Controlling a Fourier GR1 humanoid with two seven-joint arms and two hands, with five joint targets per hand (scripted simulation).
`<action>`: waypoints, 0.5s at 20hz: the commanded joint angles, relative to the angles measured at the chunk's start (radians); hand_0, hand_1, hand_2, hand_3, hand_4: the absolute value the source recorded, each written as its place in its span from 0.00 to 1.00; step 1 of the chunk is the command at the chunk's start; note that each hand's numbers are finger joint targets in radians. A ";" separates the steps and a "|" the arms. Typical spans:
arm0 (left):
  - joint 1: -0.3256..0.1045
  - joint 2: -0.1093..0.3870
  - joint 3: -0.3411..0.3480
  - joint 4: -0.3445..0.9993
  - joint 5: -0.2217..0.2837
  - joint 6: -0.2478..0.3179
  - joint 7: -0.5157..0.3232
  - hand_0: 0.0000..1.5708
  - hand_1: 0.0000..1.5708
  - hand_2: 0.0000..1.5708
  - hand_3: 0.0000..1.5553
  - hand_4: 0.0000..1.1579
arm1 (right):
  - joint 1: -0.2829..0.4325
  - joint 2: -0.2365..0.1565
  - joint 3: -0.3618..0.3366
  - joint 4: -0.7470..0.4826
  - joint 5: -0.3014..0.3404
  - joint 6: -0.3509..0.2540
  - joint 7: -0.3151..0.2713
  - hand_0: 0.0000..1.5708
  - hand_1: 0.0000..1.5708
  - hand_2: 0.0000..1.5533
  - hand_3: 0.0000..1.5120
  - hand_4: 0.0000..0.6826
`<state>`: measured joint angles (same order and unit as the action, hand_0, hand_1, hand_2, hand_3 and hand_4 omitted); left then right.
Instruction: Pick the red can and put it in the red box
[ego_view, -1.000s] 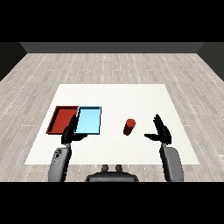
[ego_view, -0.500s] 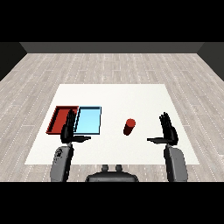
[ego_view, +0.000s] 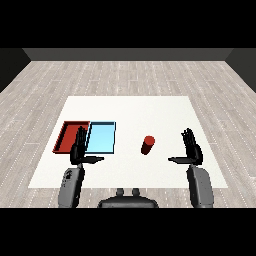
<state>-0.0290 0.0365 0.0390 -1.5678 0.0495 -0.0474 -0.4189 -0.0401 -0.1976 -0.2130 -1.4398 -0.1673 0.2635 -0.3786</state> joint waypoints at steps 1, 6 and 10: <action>0.039 -0.016 -0.008 0.009 0.005 -0.007 -0.053 0.00 0.00 0.00 0.00 0.00 | -0.052 -0.003 0.002 0.074 0.012 0.016 -0.016 0.00 0.00 0.00 0.00 0.00; 0.042 -0.029 -0.026 -0.038 -0.012 0.020 -0.011 0.00 0.00 0.00 0.00 0.00 | -0.071 0.030 0.037 -0.013 -0.019 -0.018 0.141 0.00 0.00 0.00 0.00 0.00; -0.043 0.016 0.041 0.008 0.047 -0.010 0.021 0.00 0.00 0.00 0.00 0.00 | -0.105 0.039 0.018 0.069 -0.025 -0.026 0.104 0.00 0.00 0.00 0.00 0.00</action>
<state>-0.0272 0.0372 0.0504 -1.5776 0.0729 -0.0573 -0.4269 -0.1250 -0.1758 -0.1951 -1.3809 -0.1781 0.2537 -0.2998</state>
